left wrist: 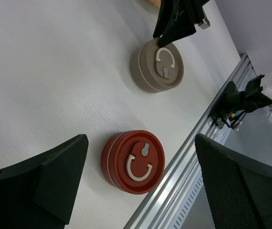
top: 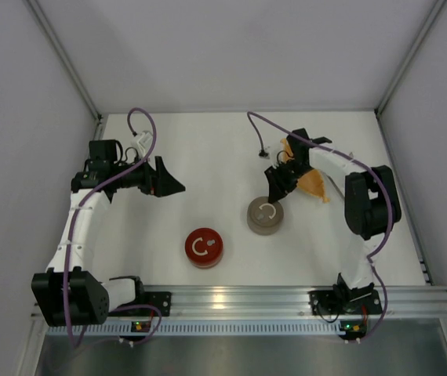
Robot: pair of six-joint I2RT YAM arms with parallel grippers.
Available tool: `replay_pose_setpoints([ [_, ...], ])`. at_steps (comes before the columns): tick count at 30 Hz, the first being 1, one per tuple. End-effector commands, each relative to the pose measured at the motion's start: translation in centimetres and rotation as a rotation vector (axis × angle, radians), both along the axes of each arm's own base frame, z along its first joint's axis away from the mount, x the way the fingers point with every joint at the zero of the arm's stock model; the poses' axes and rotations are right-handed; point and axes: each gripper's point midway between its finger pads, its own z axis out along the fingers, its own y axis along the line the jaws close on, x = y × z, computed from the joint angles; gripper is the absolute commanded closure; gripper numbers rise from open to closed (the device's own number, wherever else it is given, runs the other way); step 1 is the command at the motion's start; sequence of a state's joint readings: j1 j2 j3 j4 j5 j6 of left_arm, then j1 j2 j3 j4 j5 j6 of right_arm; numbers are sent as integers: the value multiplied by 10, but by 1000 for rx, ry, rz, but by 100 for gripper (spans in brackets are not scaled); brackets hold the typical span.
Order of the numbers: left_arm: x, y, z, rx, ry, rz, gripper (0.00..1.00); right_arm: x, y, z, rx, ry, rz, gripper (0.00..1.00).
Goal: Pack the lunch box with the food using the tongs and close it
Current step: Move the packing box to the center of the board.
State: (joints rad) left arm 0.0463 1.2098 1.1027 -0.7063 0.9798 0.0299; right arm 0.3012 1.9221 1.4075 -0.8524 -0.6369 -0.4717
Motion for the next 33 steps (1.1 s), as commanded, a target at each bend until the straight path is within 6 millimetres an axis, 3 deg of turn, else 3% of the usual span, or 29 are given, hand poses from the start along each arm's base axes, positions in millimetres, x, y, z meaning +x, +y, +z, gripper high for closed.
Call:
replay_pose_setpoints([
  [1,2,-1,18,-9,-66,-28,2,-29,5,-22,-60,-7,100,69],
  [4,1,-1,17,-10,-66,-31,2,-54,10,-28,-67,12,149,76],
  [10,1,-1,17,-10,-63,-29,2,-104,34,-37,-106,-27,299,77],
  [13,1,0,16,-3,-65,-21,2,-115,41,-37,-107,-41,321,76],
  [24,2,6,12,37,-61,37,2,-108,51,-27,-81,-58,281,73],
  [27,6,11,9,55,-65,83,2,-94,51,-15,-71,-95,250,72],
  [33,8,13,9,64,-63,115,2,-80,39,-17,-96,-99,208,73],
])
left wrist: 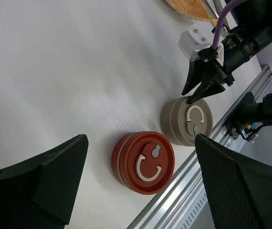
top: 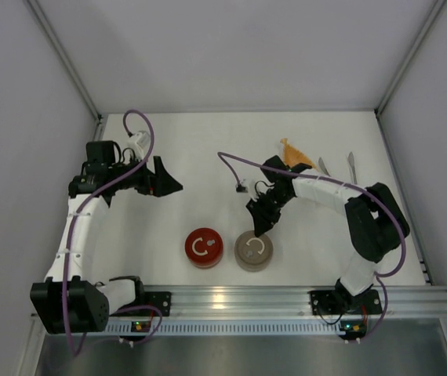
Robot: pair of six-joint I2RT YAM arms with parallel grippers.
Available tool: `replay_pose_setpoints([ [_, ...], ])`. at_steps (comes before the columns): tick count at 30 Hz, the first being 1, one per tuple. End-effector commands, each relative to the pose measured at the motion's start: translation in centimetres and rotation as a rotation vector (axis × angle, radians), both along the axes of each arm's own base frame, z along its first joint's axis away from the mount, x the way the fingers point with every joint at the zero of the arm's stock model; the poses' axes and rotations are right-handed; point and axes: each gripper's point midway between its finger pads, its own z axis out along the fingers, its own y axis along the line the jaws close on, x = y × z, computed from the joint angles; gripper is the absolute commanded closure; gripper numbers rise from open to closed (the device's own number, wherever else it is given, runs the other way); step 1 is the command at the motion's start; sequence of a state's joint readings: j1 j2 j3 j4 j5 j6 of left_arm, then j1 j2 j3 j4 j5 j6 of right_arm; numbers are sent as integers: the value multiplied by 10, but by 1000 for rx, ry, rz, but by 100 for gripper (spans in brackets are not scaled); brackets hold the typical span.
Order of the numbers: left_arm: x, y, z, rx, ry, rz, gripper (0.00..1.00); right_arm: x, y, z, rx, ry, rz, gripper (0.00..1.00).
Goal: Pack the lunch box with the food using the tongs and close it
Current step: Move the packing box to the center of the board, then reset both arms
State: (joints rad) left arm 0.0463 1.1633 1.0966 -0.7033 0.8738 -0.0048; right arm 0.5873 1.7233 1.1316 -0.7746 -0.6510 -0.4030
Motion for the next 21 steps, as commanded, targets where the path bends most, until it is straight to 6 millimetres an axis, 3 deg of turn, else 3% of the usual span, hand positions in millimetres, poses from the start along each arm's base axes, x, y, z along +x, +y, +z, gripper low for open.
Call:
replay_pose_setpoints([
  [1,4,3,10,9,-57,27,2,39,-16,-14,-85,-161,-27,73],
  [5,4,6,12,28,-82,39,2,43,-18,-13,-94,-181,-42,73],
  [8,2,6,13,28,-80,36,2,39,-14,-4,-61,-163,-34,63],
  [9,2,6,13,31,-83,29,2,37,-9,2,-32,-154,-24,53],
  [11,1,7,12,50,-103,15,2,31,-7,14,-2,-141,-9,45],
  [12,1,7,12,56,-107,14,2,29,-1,27,50,-135,3,29],
  [15,6,13,11,84,-111,46,2,27,10,76,168,-193,10,1],
  [18,10,15,10,91,-109,65,2,39,11,133,242,-312,-20,1],
  [21,20,20,5,99,-85,112,2,59,-3,180,270,-436,-95,1],
])
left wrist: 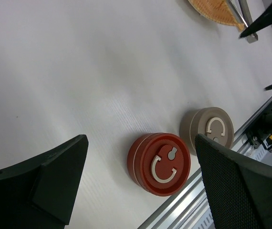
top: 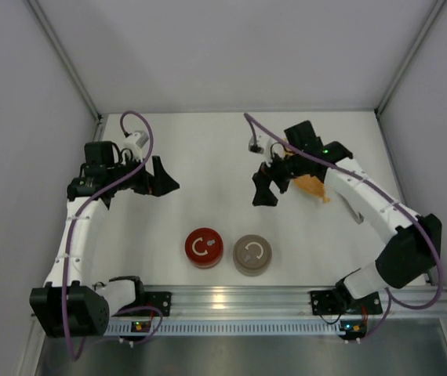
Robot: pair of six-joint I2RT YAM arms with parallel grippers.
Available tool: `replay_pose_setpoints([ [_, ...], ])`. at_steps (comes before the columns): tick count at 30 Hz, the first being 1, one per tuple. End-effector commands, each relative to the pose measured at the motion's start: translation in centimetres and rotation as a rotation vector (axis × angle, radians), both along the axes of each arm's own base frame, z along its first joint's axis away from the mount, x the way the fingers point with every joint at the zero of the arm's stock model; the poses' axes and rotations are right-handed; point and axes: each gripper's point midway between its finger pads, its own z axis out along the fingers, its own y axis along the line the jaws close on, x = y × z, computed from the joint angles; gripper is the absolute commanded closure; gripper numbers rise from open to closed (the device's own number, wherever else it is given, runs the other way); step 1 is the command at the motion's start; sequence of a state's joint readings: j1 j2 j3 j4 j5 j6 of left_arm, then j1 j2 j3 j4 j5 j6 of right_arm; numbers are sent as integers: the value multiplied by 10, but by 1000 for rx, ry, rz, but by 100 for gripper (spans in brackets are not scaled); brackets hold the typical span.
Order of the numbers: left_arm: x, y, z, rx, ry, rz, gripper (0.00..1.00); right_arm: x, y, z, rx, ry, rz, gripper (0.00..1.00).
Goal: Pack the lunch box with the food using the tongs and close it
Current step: Reset both arms
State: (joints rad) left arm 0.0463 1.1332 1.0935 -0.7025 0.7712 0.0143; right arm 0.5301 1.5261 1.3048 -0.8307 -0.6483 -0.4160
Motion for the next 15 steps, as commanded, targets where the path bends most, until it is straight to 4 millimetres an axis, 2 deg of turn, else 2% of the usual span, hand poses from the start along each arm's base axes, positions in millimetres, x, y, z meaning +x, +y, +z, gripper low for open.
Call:
replay_pose_setpoints([
  [1,19,8,4,4,-16,71,2,24,-19,86,112,-201,-89,1],
  [2,23,8,3,10,-20,77,2,30,-26,93,107,-231,-118,1],
  [3,26,9,0,7,-11,87,2,42,-42,101,92,-269,-182,1],
  [5,37,16,-1,19,-14,154,2,52,-60,105,87,-272,-265,1],
  [6,40,19,-1,26,-9,174,2,61,-79,102,79,-263,-342,1],
  [7,45,21,0,33,-4,183,2,65,-88,105,90,-277,-384,1],
  [8,49,30,-5,72,12,231,2,66,-99,96,82,-245,-439,1],
  [9,54,37,-10,108,16,256,2,70,-118,97,80,-258,-514,0],
  [11,57,46,-17,165,13,275,2,81,-139,94,87,-281,-629,1],
  [12,57,51,-20,201,-11,270,2,82,-153,78,50,-269,-690,1],
  [13,57,53,-23,212,-15,275,2,84,-172,75,39,-284,-755,1],
  [14,55,56,-31,242,-24,266,2,85,-182,61,17,-276,-788,1],
  [15,57,63,-32,271,-46,294,2,87,-202,53,-2,-267,-843,1],
])
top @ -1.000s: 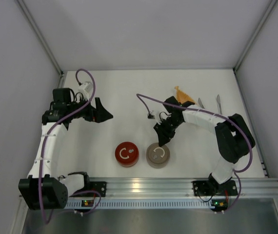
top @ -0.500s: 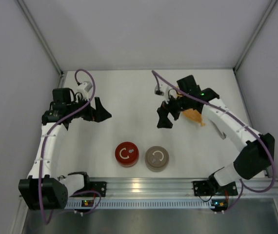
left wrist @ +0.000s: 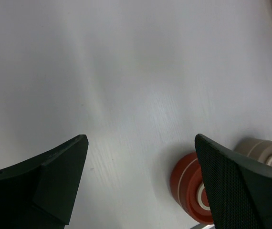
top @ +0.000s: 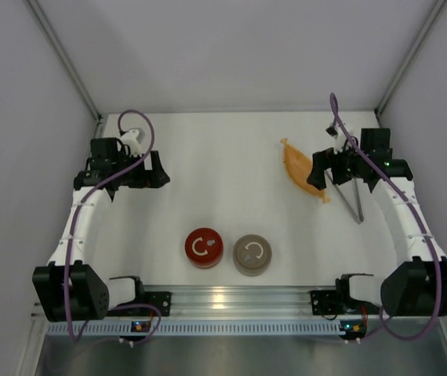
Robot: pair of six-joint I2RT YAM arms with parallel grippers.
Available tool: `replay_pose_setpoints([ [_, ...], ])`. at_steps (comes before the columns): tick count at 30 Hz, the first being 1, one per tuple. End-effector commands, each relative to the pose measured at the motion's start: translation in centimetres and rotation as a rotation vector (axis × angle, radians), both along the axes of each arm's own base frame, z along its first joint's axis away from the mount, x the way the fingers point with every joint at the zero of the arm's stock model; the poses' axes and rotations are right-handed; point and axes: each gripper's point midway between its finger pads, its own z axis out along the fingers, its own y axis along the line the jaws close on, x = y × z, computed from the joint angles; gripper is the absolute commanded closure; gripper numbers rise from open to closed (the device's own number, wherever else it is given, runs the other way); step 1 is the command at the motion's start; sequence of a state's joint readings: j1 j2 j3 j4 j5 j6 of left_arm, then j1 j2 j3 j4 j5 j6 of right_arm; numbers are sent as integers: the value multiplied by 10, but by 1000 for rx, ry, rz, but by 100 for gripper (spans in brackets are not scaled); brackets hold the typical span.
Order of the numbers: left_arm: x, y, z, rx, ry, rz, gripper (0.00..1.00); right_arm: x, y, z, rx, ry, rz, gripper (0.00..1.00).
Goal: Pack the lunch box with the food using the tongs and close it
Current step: Reset both arms
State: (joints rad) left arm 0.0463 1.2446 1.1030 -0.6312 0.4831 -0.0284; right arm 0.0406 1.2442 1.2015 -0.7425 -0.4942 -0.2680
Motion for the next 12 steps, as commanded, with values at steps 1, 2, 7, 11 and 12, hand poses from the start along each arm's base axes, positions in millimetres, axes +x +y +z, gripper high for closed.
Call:
replay_pose_setpoints([
  [1,13,25,0,132,-95,60,2,15,-47,-8,-21,-48,-188,0],
  [2,10,27,-9,145,-77,65,2,15,-53,-23,-6,-32,-205,1],
  [7,7,40,-30,224,-68,83,2,10,-78,-59,38,28,-269,1],
  [11,5,47,-37,250,-47,116,2,9,-79,-60,33,9,-274,1],
  [12,5,47,-35,252,-54,115,2,10,-79,-59,35,9,-275,1],
])
